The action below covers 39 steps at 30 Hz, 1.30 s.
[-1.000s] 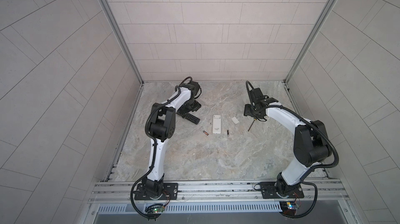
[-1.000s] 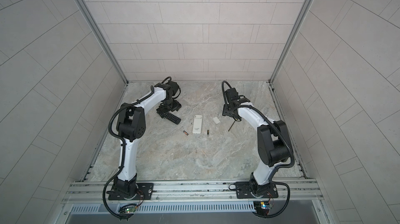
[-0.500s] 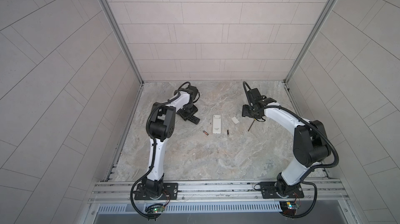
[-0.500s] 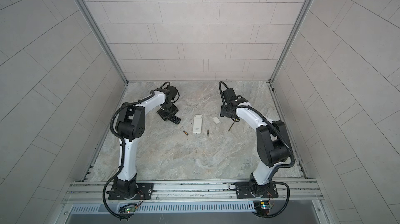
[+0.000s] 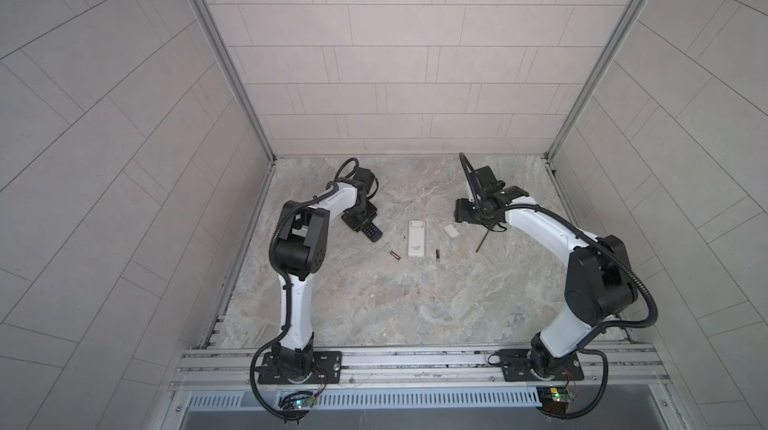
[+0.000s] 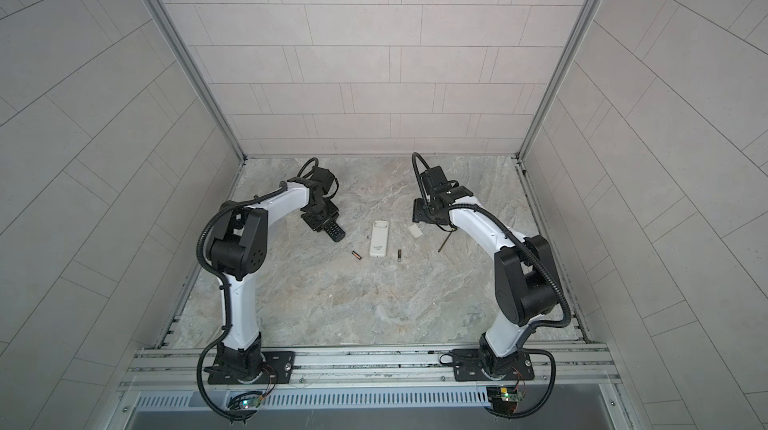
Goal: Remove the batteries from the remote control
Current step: 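Lift the black remote with the left gripper while the right gripper approaches, then grasp the black remote's lower end with the right gripper while the left holds it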
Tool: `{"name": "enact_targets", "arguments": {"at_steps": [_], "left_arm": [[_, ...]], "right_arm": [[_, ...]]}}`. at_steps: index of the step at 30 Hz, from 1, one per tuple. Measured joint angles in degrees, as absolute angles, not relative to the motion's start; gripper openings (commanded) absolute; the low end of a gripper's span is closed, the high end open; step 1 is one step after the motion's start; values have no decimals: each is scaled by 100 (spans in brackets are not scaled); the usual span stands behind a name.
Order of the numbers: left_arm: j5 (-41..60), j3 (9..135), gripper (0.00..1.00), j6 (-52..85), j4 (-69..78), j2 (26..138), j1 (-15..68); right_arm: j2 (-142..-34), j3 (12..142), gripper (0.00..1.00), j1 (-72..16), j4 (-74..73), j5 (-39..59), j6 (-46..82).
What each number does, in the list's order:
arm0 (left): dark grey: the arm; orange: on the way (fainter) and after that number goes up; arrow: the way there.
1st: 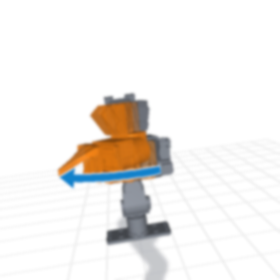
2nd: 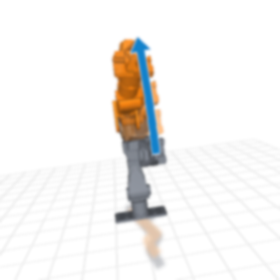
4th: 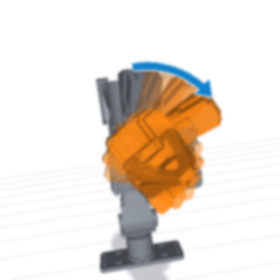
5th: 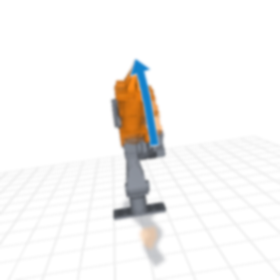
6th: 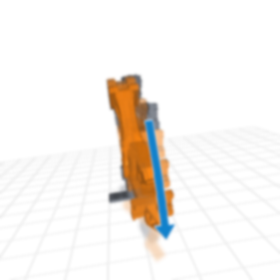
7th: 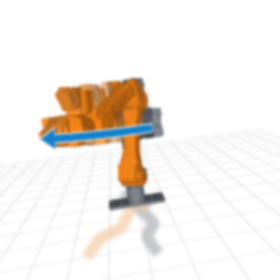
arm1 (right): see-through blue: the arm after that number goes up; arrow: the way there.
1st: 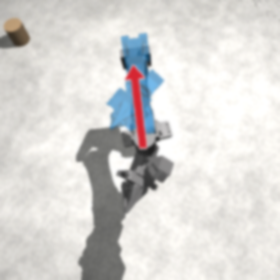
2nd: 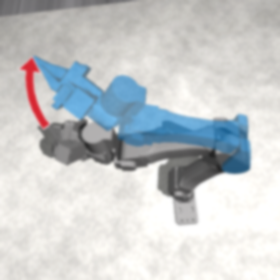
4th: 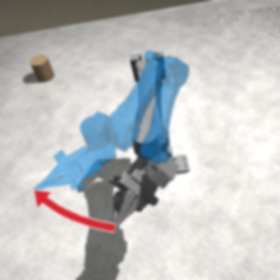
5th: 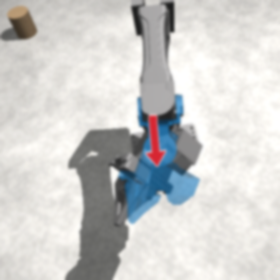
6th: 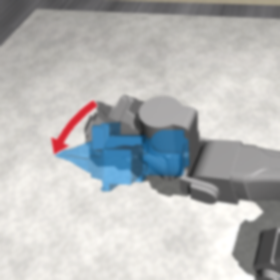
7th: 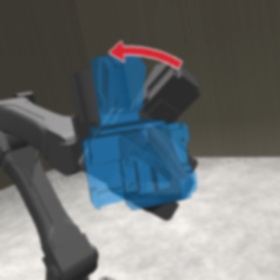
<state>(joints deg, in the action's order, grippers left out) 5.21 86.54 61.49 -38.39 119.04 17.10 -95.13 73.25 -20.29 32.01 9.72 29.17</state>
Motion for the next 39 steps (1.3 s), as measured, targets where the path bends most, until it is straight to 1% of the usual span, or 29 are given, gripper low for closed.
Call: {"name": "enact_targets", "arguments": {"at_steps": [5,9,15,19,26,31,39], "left_arm": [[993,8418,35,6147,-3227,11544,1717],[1315,8418,35,6149,-2873,11236,1747],[1653,8232,35,6217,-2569,10912,1780],[1806,8082,35,6300,-2464,10844,1804],[1973,8034,35,6392,-2340,10753,1868],[2075,8034,34,6412,-2226,10667,1879],[2237,7817,34,6458,-2075,10575,1879]], "right_arm": [[-9531,7391,66,-2751,2770,1610,2915],[-9909,7795,67,-3201,2429,1999,3024],[-10656,8348,67,-3422,2132,2167,3092],[-10945,8552,65,-3489,2012,2239,3151],[-11332,8774,59,-3514,1734,2536,3354],[-11428,8781,49,-3520,1686,2644,3468],[-11432,8779,37,-3520,1479,2663,3586]]}}
